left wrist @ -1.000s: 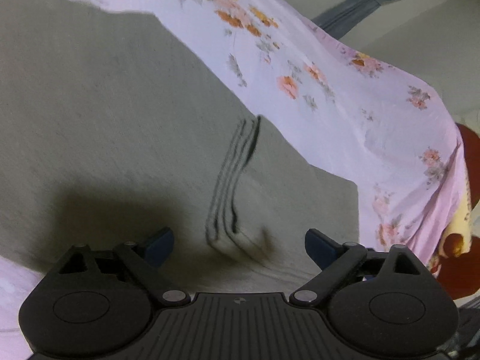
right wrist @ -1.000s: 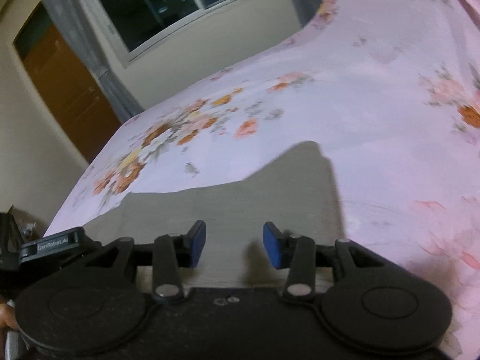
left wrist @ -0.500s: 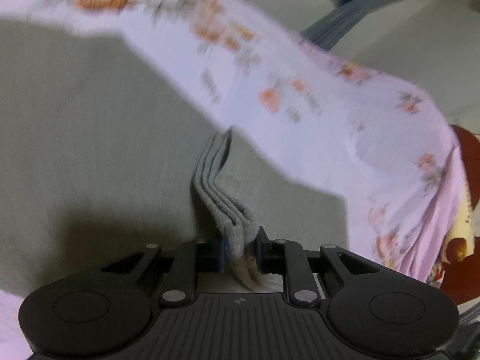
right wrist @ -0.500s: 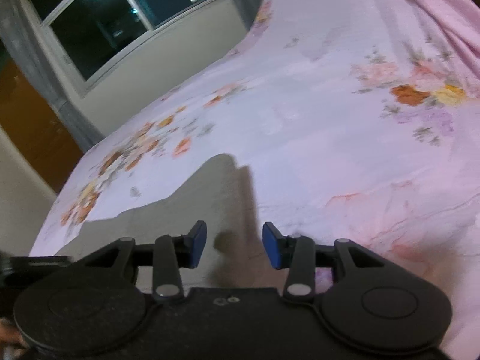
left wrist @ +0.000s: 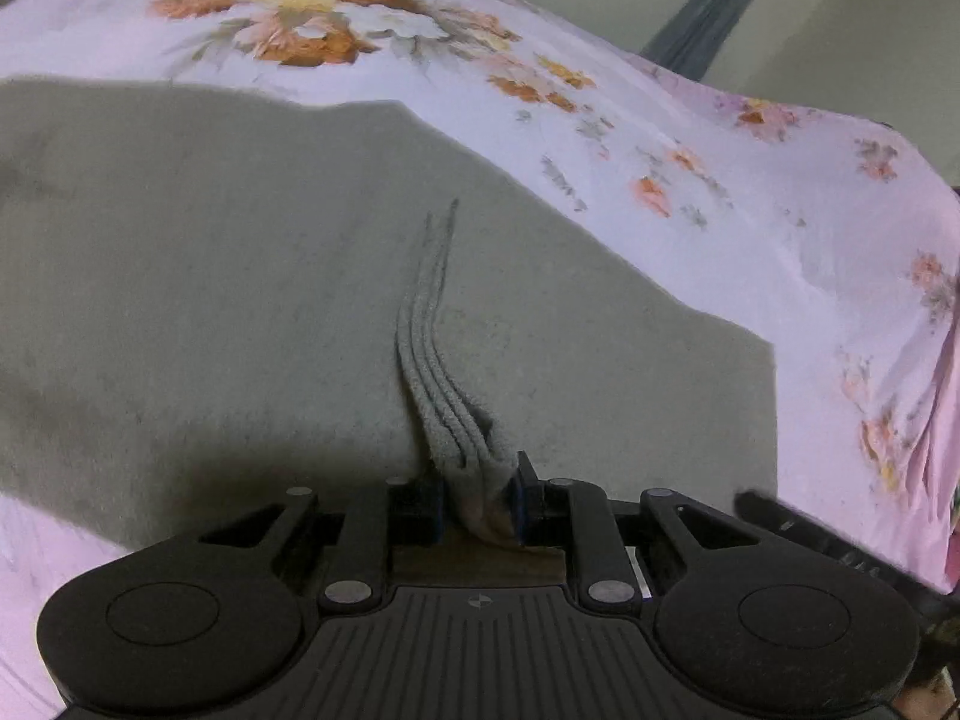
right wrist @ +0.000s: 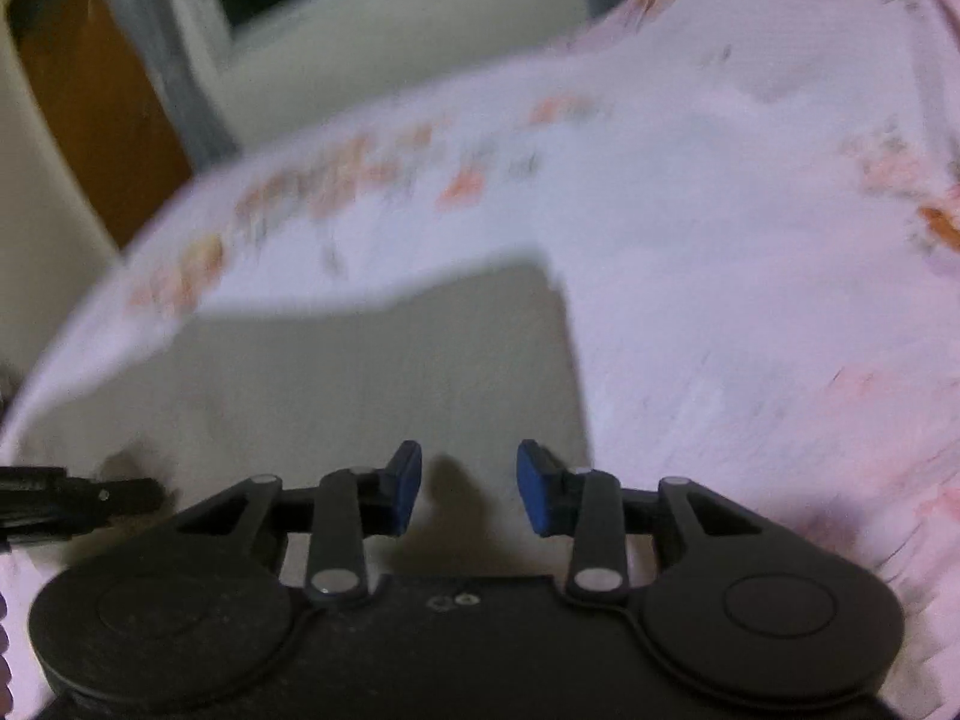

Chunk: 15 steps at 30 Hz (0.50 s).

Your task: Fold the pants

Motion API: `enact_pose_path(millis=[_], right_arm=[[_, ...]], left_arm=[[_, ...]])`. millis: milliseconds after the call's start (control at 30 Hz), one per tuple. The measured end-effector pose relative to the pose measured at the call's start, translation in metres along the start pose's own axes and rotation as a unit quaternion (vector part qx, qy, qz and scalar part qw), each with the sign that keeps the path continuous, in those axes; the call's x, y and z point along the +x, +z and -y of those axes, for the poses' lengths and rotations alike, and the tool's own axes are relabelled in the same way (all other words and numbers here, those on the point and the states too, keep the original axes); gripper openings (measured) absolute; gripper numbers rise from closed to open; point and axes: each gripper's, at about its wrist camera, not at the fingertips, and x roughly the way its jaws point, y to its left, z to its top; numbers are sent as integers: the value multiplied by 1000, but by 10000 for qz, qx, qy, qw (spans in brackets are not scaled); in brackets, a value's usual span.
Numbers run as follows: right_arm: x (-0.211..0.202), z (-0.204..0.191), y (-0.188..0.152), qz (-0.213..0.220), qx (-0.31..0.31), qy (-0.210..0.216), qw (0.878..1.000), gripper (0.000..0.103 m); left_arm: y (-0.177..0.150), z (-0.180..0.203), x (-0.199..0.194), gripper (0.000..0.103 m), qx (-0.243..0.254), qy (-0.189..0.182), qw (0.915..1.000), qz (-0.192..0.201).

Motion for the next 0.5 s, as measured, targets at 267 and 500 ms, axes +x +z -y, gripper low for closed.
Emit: enact_pose_path(millis=[267,500], right_arm=[[-12,-5,26,263,-232,64,9994,39],[18,-17,66,379,-378,33,9986,39]], left_arm=[[19,-8,-43,58,60,388,9972,643],[51,37,-3,59,688,181,9961,521]])
